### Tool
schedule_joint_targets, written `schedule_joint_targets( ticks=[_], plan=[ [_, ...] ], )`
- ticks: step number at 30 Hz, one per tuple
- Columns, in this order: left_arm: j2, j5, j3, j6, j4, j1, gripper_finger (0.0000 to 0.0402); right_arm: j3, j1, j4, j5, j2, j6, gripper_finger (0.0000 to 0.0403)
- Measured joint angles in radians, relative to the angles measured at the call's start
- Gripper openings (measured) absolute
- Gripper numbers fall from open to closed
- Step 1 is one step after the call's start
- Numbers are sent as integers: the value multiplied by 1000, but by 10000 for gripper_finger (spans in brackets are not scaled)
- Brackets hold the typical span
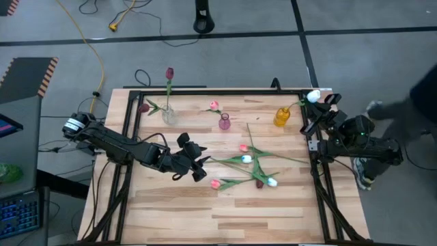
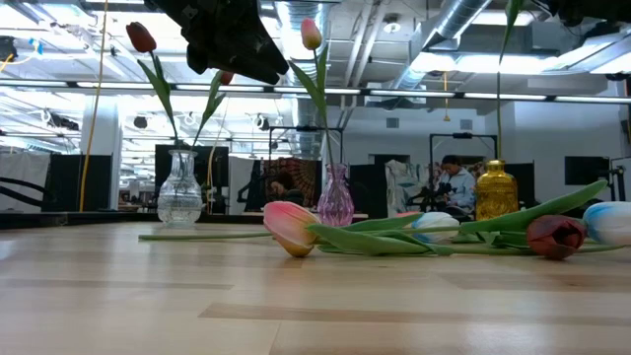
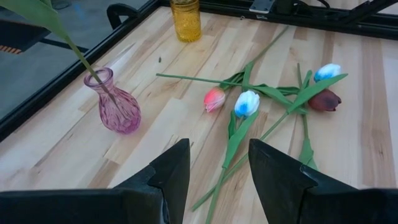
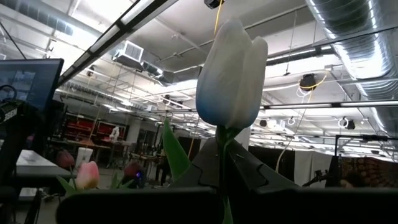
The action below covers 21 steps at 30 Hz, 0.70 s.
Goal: Sort flowers into vase by color
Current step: Put the top white flower into the yellow vase
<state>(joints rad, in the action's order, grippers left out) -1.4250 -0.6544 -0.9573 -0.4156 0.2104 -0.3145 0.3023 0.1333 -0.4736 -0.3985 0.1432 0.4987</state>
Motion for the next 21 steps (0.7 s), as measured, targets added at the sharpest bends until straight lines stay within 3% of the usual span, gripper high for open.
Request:
schedule_joint_targets(
  ticks=[12,21],
  plan=[
    [0,0,0,0,0,0,153,0,0,2,1,6,7,34],
    [0,0,0,0,0,0,153,0,0,-46,2,92,33,34]
  ],
)
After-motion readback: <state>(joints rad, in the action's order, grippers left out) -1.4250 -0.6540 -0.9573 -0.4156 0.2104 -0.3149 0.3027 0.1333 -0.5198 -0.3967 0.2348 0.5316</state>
